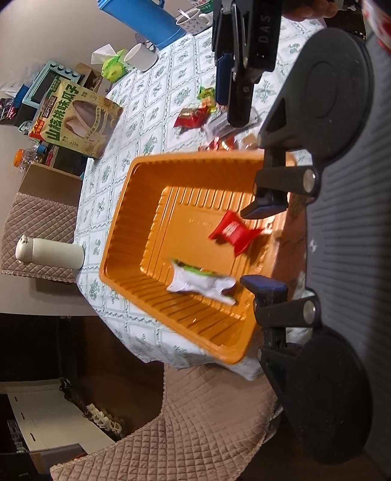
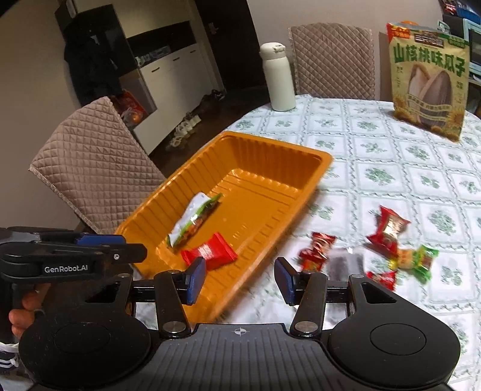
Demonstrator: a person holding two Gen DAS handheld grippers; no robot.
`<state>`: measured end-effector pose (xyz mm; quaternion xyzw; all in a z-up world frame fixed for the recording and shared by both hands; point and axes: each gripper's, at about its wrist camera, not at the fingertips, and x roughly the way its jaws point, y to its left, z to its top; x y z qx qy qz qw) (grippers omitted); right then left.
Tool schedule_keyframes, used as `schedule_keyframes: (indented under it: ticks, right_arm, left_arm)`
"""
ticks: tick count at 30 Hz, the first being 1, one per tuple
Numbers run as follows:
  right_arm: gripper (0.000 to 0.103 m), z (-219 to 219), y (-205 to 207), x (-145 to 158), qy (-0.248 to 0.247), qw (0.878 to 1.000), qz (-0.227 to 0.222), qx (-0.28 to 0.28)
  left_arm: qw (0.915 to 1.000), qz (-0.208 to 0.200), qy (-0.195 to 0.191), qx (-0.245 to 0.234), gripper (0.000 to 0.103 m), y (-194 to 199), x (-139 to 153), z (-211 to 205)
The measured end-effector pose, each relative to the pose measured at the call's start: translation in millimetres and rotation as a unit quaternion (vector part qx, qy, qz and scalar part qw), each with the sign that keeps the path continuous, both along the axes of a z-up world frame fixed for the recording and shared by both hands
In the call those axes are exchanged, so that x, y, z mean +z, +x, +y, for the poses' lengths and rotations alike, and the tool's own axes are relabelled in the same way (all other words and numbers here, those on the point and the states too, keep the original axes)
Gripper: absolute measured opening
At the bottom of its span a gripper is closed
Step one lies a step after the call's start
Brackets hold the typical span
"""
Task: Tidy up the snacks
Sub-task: 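Release the wrapped bar and red candy into the orange tray with both grippers, then move both grippers back over the remaining snacks on the tablecloth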
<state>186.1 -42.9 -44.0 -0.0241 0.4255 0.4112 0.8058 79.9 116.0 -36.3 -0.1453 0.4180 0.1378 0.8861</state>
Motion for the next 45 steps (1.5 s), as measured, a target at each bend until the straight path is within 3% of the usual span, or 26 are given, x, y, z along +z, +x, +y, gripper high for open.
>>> schedule_keyframes:
  ticks: [9, 26, 45]
  right_arm:
    - [0.052, -51.2, 6.2, -5.3, -0.011, 1.000, 0.017, 0.016]
    - [0.052, -134.7, 36.7, -24.7, -0.028, 0.999, 0.037, 0.004]
    - [0.052, -172.9, 85.2, -50.4, -0.032, 0.998, 0.055, -0.020]
  left_arm:
    - [0.9999, -0.003, -0.003, 0.013, 0.036, -2.7, -2.9, -53.3]
    - [0.9995, -0.001, 0.004, 0.030, 0.036, 26.6, -22.2, -143.5]
    - [0.9933, 0.009, 0.039, 0.109, 0.035, 83.5, -59.9, -166.7]
